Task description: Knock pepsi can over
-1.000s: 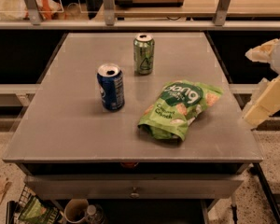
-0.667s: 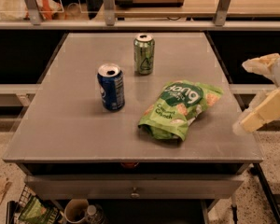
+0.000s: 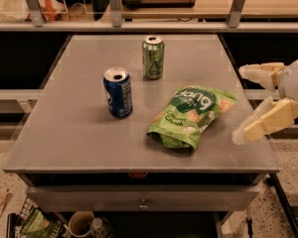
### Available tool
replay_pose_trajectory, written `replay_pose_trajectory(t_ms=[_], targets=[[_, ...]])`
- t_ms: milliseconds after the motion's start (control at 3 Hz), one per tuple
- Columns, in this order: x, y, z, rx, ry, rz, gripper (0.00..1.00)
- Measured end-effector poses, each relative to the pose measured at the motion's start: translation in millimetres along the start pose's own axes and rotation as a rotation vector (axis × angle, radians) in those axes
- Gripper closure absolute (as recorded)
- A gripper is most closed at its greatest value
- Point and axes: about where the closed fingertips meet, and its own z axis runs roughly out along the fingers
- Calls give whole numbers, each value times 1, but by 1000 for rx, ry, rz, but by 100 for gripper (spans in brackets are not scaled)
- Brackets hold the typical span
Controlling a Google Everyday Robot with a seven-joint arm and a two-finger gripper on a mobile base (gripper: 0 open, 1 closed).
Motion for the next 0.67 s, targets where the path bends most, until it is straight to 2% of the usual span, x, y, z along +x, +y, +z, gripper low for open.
replay_pose_trajectory(t_ms=[333, 667], targets=[[0, 0, 0, 0, 0, 0, 0], [-6, -4, 9, 23, -28, -26, 0]])
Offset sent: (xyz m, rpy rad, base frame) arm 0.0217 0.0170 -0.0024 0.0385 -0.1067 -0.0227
